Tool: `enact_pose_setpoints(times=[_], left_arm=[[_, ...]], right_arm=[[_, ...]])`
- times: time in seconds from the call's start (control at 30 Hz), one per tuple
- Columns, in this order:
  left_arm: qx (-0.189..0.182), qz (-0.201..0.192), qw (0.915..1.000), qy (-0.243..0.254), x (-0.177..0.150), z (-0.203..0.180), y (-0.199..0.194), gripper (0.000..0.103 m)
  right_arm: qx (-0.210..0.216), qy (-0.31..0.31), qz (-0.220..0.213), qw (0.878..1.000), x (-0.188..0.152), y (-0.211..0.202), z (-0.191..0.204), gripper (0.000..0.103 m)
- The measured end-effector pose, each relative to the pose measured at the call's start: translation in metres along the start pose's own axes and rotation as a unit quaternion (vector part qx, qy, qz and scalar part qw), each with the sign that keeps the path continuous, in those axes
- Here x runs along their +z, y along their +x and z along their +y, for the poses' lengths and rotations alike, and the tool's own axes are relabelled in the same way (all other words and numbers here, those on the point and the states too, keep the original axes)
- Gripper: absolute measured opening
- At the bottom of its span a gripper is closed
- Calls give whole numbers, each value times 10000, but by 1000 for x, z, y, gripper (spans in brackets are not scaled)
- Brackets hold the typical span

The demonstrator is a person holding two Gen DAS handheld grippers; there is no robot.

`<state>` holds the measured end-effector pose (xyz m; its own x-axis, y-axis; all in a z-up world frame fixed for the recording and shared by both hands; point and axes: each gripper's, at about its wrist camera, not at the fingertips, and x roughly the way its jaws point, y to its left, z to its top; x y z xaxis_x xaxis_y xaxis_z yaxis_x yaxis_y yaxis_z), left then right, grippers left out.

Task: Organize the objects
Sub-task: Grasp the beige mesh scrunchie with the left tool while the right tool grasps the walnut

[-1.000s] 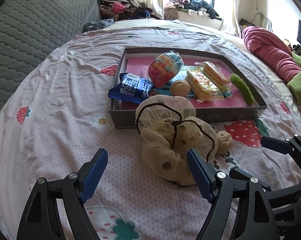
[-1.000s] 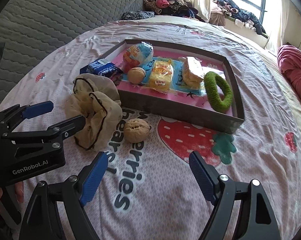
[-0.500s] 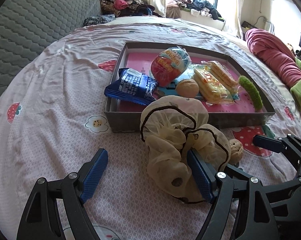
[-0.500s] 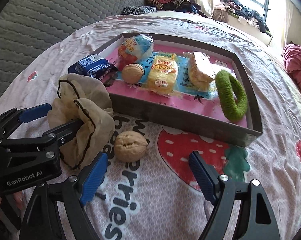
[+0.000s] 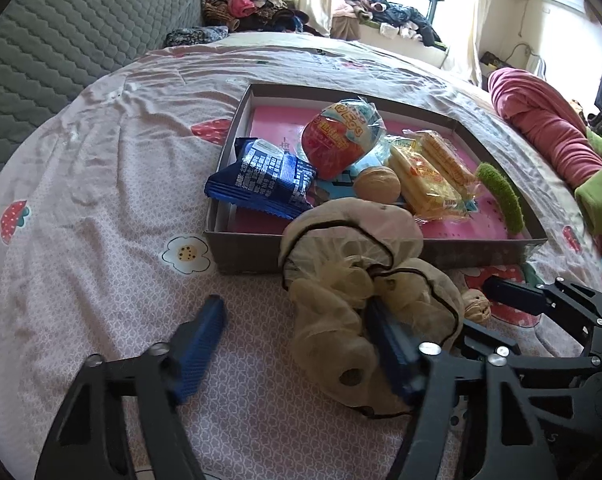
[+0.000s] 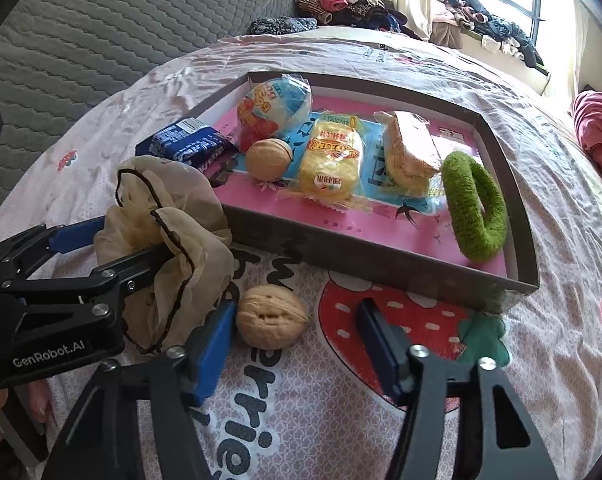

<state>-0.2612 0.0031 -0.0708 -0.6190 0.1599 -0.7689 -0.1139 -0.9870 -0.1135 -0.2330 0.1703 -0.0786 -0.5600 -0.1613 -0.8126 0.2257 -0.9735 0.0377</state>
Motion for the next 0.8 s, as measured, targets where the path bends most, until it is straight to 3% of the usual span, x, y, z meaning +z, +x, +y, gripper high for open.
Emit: enact_pose_setpoints(times=[0.17, 0.23, 0.47, 0.8], left_arm=[[-129, 34, 9999, 58, -2, -3, -1, 60], [-174, 35, 9998, 66, -2, -3, -1, 46], [-363, 91, 9993, 80, -6, -6, -3, 17], [-406, 44, 9991, 130, -9, -11, -7, 11]], right_arm=[[120, -43, -17, 9999, 0, 0, 2, 39], [152, -39, -29, 9999, 0, -1, 3, 35], [212, 31, -62, 9998, -1, -3, 1, 35], [303, 91, -130, 9994, -7, -13, 3, 35]])
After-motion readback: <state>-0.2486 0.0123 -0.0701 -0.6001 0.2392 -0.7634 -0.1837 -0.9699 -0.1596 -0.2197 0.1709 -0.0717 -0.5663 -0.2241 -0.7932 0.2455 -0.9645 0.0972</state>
